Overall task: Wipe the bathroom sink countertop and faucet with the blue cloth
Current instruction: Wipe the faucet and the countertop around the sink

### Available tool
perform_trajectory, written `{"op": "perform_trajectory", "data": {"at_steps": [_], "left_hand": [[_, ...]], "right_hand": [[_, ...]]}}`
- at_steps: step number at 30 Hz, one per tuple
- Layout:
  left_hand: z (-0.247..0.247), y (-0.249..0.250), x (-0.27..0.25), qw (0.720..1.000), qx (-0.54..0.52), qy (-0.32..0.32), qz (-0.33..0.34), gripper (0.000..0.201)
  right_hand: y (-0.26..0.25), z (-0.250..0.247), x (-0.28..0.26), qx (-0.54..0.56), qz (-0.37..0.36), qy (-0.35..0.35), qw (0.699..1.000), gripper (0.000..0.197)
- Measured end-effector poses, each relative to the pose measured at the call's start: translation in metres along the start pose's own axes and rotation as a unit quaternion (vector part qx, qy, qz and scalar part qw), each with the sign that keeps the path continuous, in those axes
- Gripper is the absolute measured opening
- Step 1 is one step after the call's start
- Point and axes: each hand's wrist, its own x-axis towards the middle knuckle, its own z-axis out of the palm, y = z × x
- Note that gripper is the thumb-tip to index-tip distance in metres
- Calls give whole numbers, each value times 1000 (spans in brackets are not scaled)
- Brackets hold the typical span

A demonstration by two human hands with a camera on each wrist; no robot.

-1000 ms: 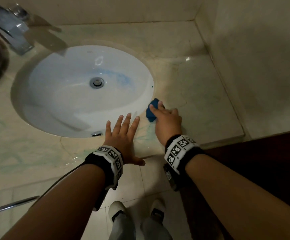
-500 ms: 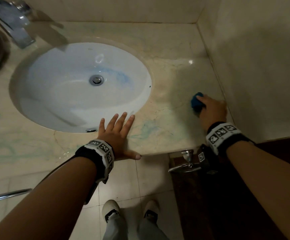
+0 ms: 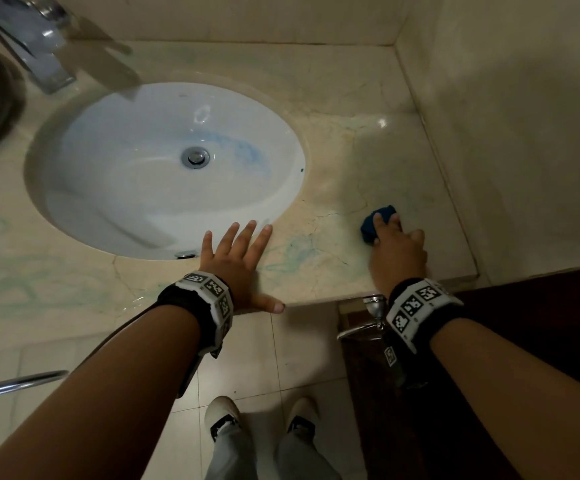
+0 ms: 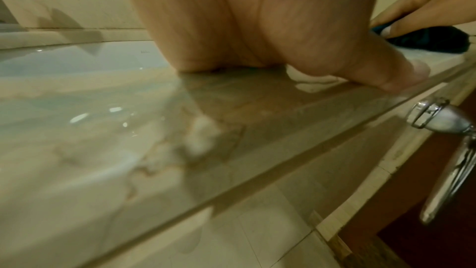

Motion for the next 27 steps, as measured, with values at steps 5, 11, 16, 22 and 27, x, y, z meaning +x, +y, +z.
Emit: {"op": "perform_trajectory", "data": {"at_steps": [5,11,16,22,27], "left_hand": [[0,0,1,1000,1,-3,0,132],[0,1,1,1000,6,-8,-5,132],[3,0,3,1000,7,5,-5,133],[4,-1,2,1000,-6,15,-3,133],[3,-1,2,1000,-4,12,-3,134]], "right_hand": [[-23,3,-23,11,-40,-4,999,66],[-74,11,-51,38,-157,-6,987,68],[-69,10,-32,270,-225,28,936,52],[-11,-9,15,286,-115,104,946,50],[46,-9,34,188,4,87,978,56]]}}
